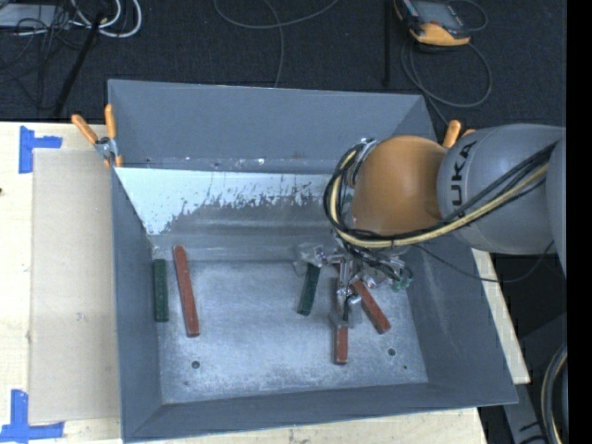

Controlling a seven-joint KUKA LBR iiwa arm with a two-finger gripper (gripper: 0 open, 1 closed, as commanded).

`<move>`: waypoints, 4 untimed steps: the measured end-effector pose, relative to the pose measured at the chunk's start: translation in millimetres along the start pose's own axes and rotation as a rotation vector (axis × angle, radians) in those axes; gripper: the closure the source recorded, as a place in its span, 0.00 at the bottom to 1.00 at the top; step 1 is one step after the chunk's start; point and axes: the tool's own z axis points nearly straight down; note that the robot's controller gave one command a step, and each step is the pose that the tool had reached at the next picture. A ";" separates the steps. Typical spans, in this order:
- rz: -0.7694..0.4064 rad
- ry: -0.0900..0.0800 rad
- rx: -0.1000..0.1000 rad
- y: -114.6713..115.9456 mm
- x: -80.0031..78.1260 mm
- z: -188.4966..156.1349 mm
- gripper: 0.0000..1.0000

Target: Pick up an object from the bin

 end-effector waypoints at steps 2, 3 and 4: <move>-0.494 0.005 -0.007 9.4 9.7 -53.8 0.00; -0.757 0.002 -0.004 8.2 32.5 1.8 0.00; -0.958 0.002 -0.003 44.5 24.5 0.9 0.00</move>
Offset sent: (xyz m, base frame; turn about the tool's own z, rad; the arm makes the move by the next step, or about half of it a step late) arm 0.0115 -0.0032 0.1148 -0.3721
